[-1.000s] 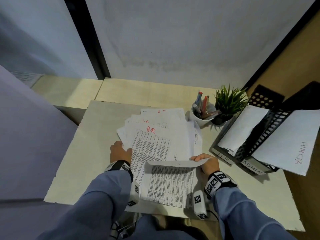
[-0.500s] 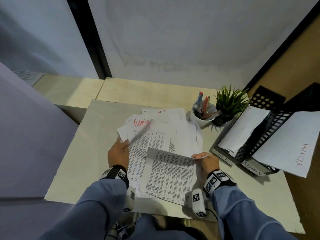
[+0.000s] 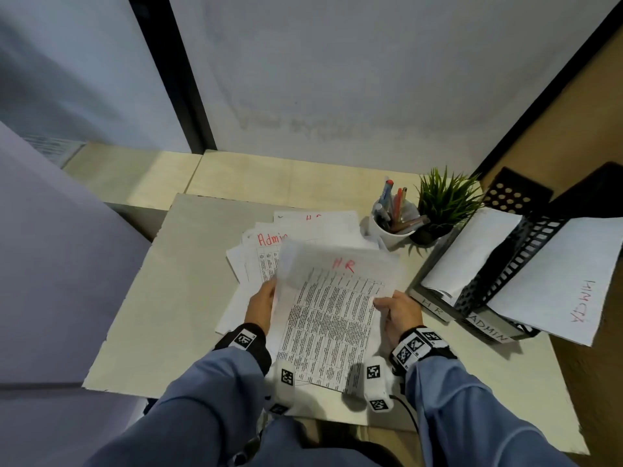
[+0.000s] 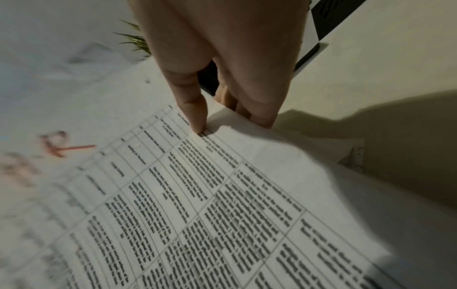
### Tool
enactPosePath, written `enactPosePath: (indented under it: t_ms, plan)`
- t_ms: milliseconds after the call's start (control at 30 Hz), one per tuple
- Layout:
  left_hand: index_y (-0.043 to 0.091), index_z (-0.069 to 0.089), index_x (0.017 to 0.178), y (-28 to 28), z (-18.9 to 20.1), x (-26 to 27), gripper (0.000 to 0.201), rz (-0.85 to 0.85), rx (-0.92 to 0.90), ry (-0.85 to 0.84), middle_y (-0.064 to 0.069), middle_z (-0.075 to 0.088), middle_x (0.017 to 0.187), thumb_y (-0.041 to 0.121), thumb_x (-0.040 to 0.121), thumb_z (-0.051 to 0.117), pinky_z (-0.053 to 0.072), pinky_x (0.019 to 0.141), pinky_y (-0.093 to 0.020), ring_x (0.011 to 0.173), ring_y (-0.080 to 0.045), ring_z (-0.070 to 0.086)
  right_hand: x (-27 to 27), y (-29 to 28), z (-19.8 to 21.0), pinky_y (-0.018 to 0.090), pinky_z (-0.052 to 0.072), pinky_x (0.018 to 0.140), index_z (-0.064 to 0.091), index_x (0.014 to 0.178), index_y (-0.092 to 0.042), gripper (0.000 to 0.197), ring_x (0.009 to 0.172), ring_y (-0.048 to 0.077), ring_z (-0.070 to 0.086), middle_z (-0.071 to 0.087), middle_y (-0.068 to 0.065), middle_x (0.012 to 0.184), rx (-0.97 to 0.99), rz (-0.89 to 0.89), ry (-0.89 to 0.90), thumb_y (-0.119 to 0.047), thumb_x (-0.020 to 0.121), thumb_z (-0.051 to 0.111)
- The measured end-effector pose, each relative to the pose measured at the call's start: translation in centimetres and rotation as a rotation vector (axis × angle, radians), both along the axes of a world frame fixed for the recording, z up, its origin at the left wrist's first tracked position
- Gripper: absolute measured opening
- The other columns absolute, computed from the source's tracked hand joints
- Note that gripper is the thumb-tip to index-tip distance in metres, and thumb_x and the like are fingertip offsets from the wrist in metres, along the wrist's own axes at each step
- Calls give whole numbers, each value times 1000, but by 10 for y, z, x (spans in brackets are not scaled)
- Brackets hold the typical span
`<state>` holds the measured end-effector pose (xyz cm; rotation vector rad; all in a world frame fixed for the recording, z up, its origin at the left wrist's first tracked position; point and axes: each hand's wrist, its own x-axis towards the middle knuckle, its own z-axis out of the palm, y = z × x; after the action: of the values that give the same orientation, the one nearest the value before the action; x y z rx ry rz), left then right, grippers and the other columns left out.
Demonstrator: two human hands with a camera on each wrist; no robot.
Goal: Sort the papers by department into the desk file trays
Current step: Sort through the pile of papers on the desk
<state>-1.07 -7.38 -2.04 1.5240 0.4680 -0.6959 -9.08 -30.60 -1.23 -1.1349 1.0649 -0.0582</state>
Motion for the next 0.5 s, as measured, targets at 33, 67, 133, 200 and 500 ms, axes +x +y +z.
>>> enactPosePath:
  t_ms: [33, 67, 133, 200, 500]
  plan:
    - [25, 60, 123, 0, 0, -2, 77, -13, -44, 18, -3, 62, 126, 74, 64, 58, 39, 107, -46, 118, -26, 56, 0, 1, 1, 41, 53, 88, 61, 89, 5, 18, 91, 35, 65, 67, 23, 101, -1, 11, -1, 15, 75, 56]
    - [29, 53, 130, -4, 5, -3, 86, -46, -71, -2, 2, 58, 132, 80, 61, 57, 35, 110, -47, 123, -22, 53, 2, 2, 2, 42, 50, 94, 62, 98, 5, 23, 96, 34, 65, 67, 22, 106, 3, 6, 12, 10, 76, 60]
    - [14, 51, 129, -16, 28, -8, 77, -149, -25, -138, -2, 60, 129, 61, 71, 69, 38, 107, -42, 116, -18, 57, 7, 4, 6, 46, 45, 101, 56, 118, 3, 48, 106, 31, 62, 64, 19, 118, 15, -6, 10, -3, 72, 71]
    - [5, 56, 118, -27, 46, -9, 40, -170, 49, -301, 6, 65, 102, 18, 83, 69, 45, 94, -30, 96, -11, 61, 15, 9, 26, 44, 48, 98, 56, 121, -1, 48, 107, 29, 62, 64, 17, 120, -81, 43, -62, -10, 77, 70]
    - [27, 50, 97, -38, 104, -8, 18, -60, 102, -741, 9, 63, 88, 11, 90, 54, 53, 70, -24, 78, -6, 61, 16, 33, 123, 10, 48, 61, 58, 102, -4, 28, 64, -6, 60, 60, -2, 78, -503, 69, -532, 15, 80, 56]
